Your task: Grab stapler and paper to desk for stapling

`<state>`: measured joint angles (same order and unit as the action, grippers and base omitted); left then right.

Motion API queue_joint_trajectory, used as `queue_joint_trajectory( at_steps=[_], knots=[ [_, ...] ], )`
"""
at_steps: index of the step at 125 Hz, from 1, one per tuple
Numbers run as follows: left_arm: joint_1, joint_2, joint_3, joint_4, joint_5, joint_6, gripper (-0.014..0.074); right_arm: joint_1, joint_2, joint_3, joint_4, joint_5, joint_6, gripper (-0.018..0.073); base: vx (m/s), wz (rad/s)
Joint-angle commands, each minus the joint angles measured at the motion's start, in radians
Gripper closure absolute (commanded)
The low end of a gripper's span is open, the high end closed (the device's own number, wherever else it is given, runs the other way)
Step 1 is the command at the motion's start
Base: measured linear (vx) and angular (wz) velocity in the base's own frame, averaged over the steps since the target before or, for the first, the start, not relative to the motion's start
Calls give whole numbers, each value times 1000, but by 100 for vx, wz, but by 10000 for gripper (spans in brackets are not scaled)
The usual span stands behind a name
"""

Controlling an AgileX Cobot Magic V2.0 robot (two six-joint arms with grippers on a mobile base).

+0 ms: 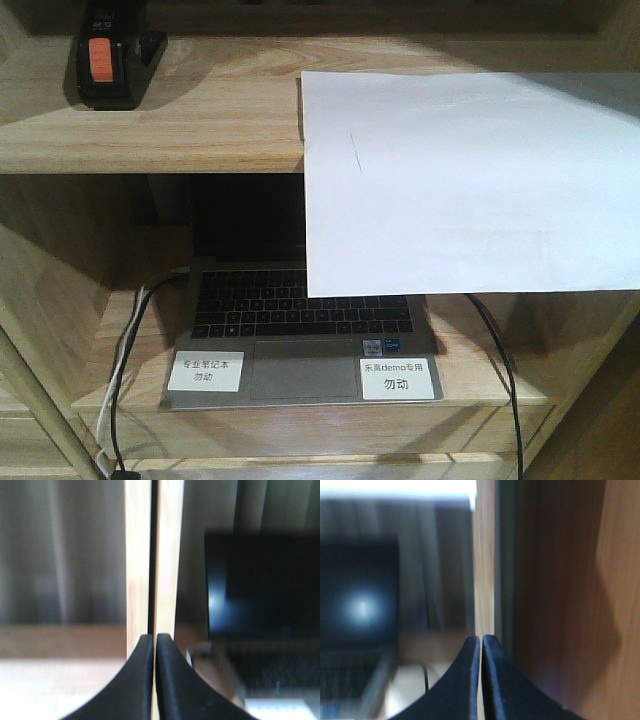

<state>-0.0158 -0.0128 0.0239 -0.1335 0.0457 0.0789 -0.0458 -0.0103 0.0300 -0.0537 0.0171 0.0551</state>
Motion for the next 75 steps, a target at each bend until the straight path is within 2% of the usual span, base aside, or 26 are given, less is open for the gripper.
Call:
queue_joint_trajectory(
  at_steps=[1,22,28,53,75],
  knots=[
    [-2,-15,11,-17,-181,-9,603,-4,-9,-1,-10,-171,-9,566,0,0],
    [-2,-15,-15,-17,-405,-9,603,-4,-9,-14,-9,-353,-9,565,0,0],
    [-2,-15,-45,-17,-433,-9,603,-4,-9,-38,-9,-370,-9,565,0,0],
    [-2,-13,-239,-17,-389,-6,603,-4,-9,-219,-3,-372,-9,565,0,0],
    [-2,25,-550,-16,-225,-6,603,-4,-3,-466,2,-348,-4,565,0,0]
  ],
)
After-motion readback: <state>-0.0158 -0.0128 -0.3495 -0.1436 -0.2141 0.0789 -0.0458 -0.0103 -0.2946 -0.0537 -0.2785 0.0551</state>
